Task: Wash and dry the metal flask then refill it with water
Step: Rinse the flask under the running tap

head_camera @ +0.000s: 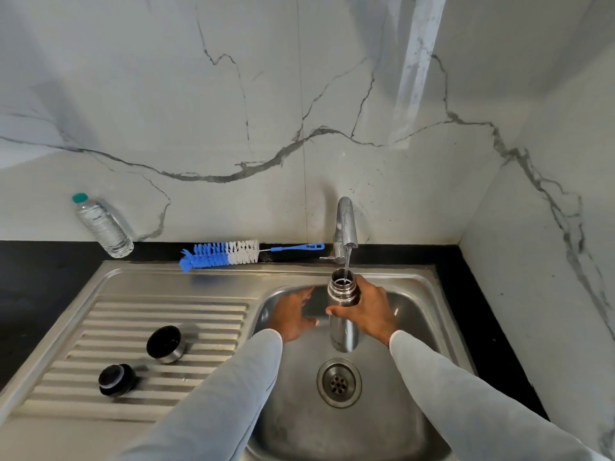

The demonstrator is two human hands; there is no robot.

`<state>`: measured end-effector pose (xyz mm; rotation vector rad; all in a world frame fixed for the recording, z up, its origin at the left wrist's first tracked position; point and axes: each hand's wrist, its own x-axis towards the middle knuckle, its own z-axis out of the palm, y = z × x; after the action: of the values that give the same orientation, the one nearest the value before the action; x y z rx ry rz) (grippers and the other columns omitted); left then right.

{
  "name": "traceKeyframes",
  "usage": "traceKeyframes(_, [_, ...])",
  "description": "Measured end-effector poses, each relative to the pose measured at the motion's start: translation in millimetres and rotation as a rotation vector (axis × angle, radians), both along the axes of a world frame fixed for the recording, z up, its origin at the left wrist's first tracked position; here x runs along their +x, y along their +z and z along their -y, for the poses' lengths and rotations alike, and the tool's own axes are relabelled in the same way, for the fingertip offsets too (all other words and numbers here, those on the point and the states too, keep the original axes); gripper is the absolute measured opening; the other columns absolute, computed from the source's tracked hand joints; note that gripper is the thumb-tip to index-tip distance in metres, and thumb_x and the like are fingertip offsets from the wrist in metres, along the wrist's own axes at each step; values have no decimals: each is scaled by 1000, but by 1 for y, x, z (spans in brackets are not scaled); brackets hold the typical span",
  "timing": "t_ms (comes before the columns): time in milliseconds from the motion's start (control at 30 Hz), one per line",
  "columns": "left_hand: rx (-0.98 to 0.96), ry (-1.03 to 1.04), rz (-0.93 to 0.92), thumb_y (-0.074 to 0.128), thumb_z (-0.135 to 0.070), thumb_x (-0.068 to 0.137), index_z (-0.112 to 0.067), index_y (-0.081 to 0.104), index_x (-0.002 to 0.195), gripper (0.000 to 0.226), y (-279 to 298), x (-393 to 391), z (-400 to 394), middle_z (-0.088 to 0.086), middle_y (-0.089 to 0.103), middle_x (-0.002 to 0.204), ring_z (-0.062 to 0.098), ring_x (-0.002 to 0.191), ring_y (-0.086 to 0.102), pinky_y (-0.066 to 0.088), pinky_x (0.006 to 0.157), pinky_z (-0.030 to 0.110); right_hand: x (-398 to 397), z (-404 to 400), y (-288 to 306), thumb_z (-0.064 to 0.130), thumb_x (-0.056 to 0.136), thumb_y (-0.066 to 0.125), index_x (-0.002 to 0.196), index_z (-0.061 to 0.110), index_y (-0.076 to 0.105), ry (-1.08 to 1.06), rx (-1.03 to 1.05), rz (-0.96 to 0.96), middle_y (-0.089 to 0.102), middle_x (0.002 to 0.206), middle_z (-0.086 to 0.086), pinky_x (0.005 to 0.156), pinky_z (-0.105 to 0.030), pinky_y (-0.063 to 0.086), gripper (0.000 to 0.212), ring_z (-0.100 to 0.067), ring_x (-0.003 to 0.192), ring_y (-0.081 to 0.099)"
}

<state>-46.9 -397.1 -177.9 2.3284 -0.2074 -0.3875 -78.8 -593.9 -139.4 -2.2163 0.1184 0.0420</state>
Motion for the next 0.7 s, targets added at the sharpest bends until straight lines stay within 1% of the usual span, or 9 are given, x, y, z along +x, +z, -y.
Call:
traceKeyframes(33, [16, 0, 6, 84, -7, 79, -15, 43, 154, 87, 0, 1, -3, 8, 57, 148, 27, 133, 57, 44, 114, 39, 2, -3, 1, 38, 63, 94, 123, 26, 59, -6, 17, 2, 70, 115, 5, 93, -27, 47, 71, -11, 104, 61])
traceKeyframes(133, [64, 17, 15, 83, -10, 78, -17, 45, 154, 85, -1, 2, -8, 6, 59, 146, 26, 131, 59, 46, 113, 40, 8, -5, 0, 46, 61, 93, 119, 36, 56, -76, 38, 12, 69, 115, 8, 100, -42, 51, 69, -20, 114, 59])
traceKeyframes(167, [71, 19, 17, 83, -12, 77, -19, 46, 153, 86, -3, 3, -10, 6, 60, 145, 26, 130, 60, 46, 112, 41, 7, -5, -2, 47, 60, 93, 118, 37, 55, -74, 34, 12, 69, 115, 7, 101, -44, 51, 70, -22, 116, 59])
traceKeyframes(300, [73, 25, 41, 80, -15, 70, -22, 49, 151, 87, -16, 10, -19, 7, 63, 141, 27, 130, 60, 48, 110, 44, 1, -10, -6, 49, 59, 92, 119, 37, 57, -54, 31, -19, 69, 114, 8, 101, -44, 52, 71, -22, 114, 61])
traceKeyframes(400, [80, 27, 60, 79, -14, 70, -21, 50, 150, 85, -11, 10, -20, 7, 63, 141, 28, 129, 61, 49, 110, 44, 6, -10, -3, 48, 62, 91, 124, 31, 56, -113, 62, 11, 69, 117, 5, 102, -42, 51, 73, -22, 117, 59])
traceKeyframes(467, [74, 27, 55, 81, -9, 73, -19, 52, 149, 82, -9, 8, -19, 9, 64, 140, 29, 128, 61, 49, 109, 43, 4, -9, -3, 47, 63, 91, 124, 31, 57, -117, 45, -14, 68, 118, 2, 102, -41, 49, 72, -22, 116, 57])
traceKeyframes(533, [73, 21, 40, 81, -6, 77, -17, 49, 151, 81, -7, 7, -20, 10, 62, 142, 30, 129, 60, 47, 110, 43, 1, -9, -4, 50, 61, 91, 118, 35, 58, -96, 34, -21, 69, 112, 7, 100, -39, 50, 68, -20, 114, 58])
traceKeyframes(600, [72, 13, 25, 81, -6, 79, -15, 44, 154, 84, -10, 6, -21, 11, 58, 146, 29, 133, 57, 44, 114, 43, 2, -10, -5, 55, 60, 89, 119, 36, 57, -125, 54, -9, 69, 111, 9, 99, -41, 51, 70, -22, 116, 59])
traceKeyframes(700, [69, 6, 15, 82, -6, 80, -14, 42, 155, 85, -14, 5, -22, 11, 56, 148, 29, 136, 55, 42, 116, 43, 2, -13, -3, 49, 64, 89, 124, 30, 56, -139, 33, -4, 68, 118, 1, 100, -39, 46, 71, -25, 121, 53])
